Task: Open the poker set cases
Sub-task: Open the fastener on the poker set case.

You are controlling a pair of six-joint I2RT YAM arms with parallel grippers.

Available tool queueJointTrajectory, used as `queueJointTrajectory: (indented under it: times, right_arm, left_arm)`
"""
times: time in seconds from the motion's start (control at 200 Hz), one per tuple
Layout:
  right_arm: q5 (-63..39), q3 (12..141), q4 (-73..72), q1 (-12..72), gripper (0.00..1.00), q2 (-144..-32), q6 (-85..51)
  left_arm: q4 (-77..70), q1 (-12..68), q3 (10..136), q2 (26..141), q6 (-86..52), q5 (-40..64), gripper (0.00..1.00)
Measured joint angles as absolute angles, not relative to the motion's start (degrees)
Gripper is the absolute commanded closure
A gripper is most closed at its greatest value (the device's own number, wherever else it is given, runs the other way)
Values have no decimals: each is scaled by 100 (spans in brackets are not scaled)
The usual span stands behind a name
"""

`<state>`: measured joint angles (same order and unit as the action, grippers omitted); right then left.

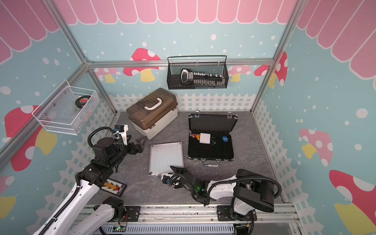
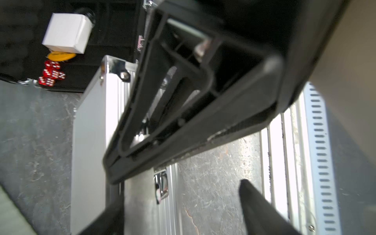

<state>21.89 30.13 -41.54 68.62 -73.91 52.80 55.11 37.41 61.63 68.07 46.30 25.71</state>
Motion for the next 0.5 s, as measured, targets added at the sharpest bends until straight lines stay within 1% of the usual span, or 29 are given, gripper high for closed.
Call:
queueJointTrajectory:
  times: [0.14,0.255,0.39,0.5]
  right_arm:
    - [2268,3039,-4370,6792,100,-7472,5266]
    - [2202,2928,-4464,6785,100,-7456,5212]
    - [2049,2731,-4445,6794,100,-7450,5061]
    - [1994,2552,-4370,6862,100,-7459,4877]
  left_arm:
    - [4943,3267,5645,5859,4445,3157,1]
    - [4206,2790,5299,5146,4088,3590,1]
    - [3299,2412,4910,4687,3518,3721,1]
    - [2692,2053,4744,4584,2744,3570,1]
